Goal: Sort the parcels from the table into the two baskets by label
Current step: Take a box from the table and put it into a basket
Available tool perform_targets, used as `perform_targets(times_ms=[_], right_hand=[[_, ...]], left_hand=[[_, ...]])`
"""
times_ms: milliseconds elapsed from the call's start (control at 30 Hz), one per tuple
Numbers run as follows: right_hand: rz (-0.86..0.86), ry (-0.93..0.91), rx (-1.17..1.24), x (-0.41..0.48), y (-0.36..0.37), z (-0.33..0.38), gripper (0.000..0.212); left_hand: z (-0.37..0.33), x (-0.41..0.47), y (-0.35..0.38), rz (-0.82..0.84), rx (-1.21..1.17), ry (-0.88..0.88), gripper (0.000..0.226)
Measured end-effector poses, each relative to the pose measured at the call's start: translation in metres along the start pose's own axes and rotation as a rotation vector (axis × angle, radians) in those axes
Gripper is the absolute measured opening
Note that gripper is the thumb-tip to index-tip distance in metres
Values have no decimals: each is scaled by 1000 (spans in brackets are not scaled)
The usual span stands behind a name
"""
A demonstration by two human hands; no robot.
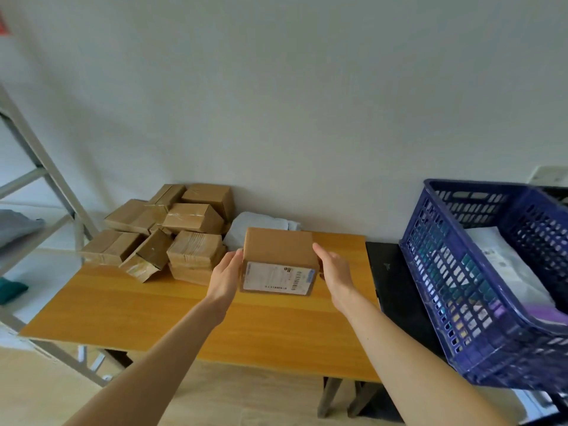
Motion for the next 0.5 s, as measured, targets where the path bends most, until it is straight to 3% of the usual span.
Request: perform_targets(times_ms=[167, 300, 500], right_hand=[[123, -44, -27, -21, 6, 14, 49], [187, -102, 4, -36, 15, 23, 27], [260, -91, 24, -47, 32, 27, 47]], left_hand=[[-19, -2, -10, 31, -77, 17, 24], [-28, 3, -25, 49, -46, 68, 25], [-28, 6, -48, 161, 75, 91, 60]])
Point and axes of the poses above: each hand's wrist, its own x-axis towards the middle knuckle, its own y-axis out of the palm, z = x × y, the point moved 2 cm from there along x, towards the middle knuckle, and after that the axes turned 14 degrees about y, right-handed, at the moved point
